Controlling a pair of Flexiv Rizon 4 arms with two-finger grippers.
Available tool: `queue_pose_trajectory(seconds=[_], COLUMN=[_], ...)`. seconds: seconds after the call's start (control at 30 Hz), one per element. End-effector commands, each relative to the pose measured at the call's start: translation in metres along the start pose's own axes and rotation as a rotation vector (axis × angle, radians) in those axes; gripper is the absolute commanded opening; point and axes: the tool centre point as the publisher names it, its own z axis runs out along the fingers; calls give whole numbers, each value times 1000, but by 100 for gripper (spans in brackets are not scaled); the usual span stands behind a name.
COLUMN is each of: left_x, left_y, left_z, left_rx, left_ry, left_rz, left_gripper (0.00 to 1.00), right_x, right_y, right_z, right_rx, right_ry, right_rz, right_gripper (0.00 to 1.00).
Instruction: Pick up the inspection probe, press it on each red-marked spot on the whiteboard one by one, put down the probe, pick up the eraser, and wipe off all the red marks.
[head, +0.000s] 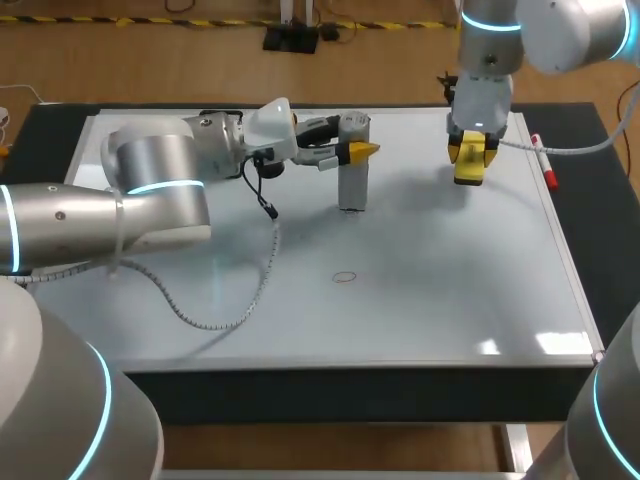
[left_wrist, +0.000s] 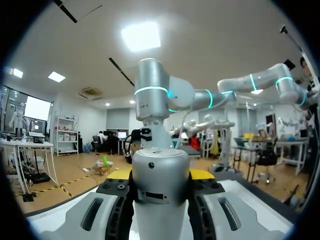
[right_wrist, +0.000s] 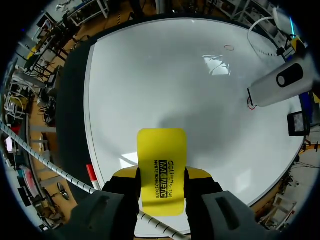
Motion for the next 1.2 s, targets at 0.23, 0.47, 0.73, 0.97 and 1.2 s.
queue_pose_trajectory(seconds=[0.23, 0.47, 0.73, 0.97, 1.2], left_x=[-5, -7, -8, -8, -7], left_y=[11, 14, 17, 20, 20], left_z=[0, 0, -2, -4, -5], left_rx=[-9, -14, -21, -29, -31], left_ry=[11, 10, 16, 14, 18], left_rz=[-9, -15, -14, -24, -25], left_gripper=[0, 0, 0, 0, 0], right_x=[0, 0, 0, 0, 0], right_y=[-1, -1, -1, -1, -1], right_z=[-1, -1, -1, -1, -1], right_rx=[0, 0, 0, 0, 0], right_ry=[3, 3, 3, 3, 3], right_rz=[-2, -2, -2, -2, -2], right_gripper=[0, 0, 0, 0, 0])
